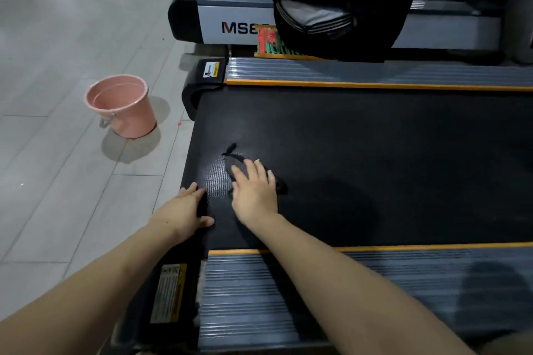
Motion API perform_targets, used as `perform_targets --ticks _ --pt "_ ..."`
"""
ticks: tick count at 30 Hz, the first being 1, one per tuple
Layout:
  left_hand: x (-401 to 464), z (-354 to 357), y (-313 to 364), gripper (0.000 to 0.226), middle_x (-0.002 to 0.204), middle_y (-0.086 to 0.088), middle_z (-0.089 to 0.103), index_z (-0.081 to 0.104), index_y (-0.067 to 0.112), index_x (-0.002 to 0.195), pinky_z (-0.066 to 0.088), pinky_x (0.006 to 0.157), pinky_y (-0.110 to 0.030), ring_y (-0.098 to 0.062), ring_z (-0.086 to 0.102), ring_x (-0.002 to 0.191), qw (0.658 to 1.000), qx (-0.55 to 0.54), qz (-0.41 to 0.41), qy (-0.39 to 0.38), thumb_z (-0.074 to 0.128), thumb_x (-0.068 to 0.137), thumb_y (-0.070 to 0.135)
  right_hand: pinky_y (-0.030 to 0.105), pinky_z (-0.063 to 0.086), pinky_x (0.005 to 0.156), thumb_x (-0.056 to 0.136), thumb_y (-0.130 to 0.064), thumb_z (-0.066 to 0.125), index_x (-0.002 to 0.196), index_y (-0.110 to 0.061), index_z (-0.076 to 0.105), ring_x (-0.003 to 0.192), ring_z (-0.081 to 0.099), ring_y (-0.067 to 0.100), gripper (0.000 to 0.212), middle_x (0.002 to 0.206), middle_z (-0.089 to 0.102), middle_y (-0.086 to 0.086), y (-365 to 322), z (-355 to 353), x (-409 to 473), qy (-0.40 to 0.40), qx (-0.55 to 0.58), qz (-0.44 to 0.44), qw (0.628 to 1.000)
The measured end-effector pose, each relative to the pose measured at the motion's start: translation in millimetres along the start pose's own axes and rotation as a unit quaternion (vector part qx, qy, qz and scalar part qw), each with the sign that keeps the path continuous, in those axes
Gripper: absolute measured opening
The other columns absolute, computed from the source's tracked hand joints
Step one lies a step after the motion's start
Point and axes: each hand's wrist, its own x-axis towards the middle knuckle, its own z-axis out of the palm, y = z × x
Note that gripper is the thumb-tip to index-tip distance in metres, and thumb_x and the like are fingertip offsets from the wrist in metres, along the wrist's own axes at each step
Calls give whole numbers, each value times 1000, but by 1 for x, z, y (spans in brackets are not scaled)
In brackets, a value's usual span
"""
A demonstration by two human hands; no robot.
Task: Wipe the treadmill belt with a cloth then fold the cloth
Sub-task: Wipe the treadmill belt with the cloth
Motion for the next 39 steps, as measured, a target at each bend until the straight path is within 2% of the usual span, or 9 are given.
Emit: perform_targets --ticks 4,6,9,13,20,25,29,34,39 --pt "-2 2 7 88 170 -4 5 20 23 161 24 123 -44 -27 8 156 1000 8 -10 10 67 92 52 49 28 116 97 -36 44 140 -30 51 144 33 27 43 152 42 3 46 -13 -8 -36 -14 -157 987" --pt "2 5 14 84 170 -2 6 25 28 159 26 121 -49 -28 10 156 999 18 -12 37 65 91 57 48 35 112 96 -37 43 137 -30 52 141 38 27 43 150 45 3 88 -29 -15 -44 -31 -165 985" --pt "8 15 35 79 170 -3 8 29 30 156 24 121 -56 -30 7 156 999 1 2 35 65 91 56 49 39 108 97 -37 42 138 -28 54 139 40 26 43 149 46 6 161 -59 -33 -4 -35 -64 997" --pt "10 25 56 73 169 -4 9 32 34 154 25 116 -66 -33 4 155 999 7 -10 35 66 91 54 48 26 118 103 -36 41 145 -27 45 144 30 24 44 156 36 5 230 -84 -62 45 -48 151 986" --pt "8 18 35 70 169 -6 16 38 28 154 26 121 -53 -34 12 155 999 -16 6 43 68 94 43 53 10 120 105 -37 35 151 -30 31 149 10 28 46 163 15 4 165 -71 -65 47 -15 342 939" --pt "-4 13 11 71 166 -13 23 36 21 155 28 121 -40 -31 26 151 1000 -11 -14 23 67 94 42 55 7 120 100 -36 45 149 -32 34 150 10 29 51 162 17 3 54 -33 -40 10 22 240 971" --pt "-17 11 3 71 166 -8 24 34 22 156 33 119 -41 -27 31 150 1000 20 -20 4 62 96 46 53 5 121 100 -34 45 148 -31 37 150 10 29 49 162 20 2 -9 -9 -25 -71 16 -11 997" --pt "-27 17 5 66 164 -10 26 36 23 154 35 118 -45 -27 30 150 999 14 -38 7 57 96 49 46 9 121 102 -35 46 145 -34 43 151 14 20 44 160 27 -4 49 -29 -29 -133 26 -196 971" --pt "-29 25 38 59 165 -11 20 38 29 152 31 118 -48 -30 21 152 999 31 -38 24 47 100 55 47 30 116 99 -33 53 142 -32 50 145 30 22 43 155 38 1 159 -78 -55 -91 3 -147 985"
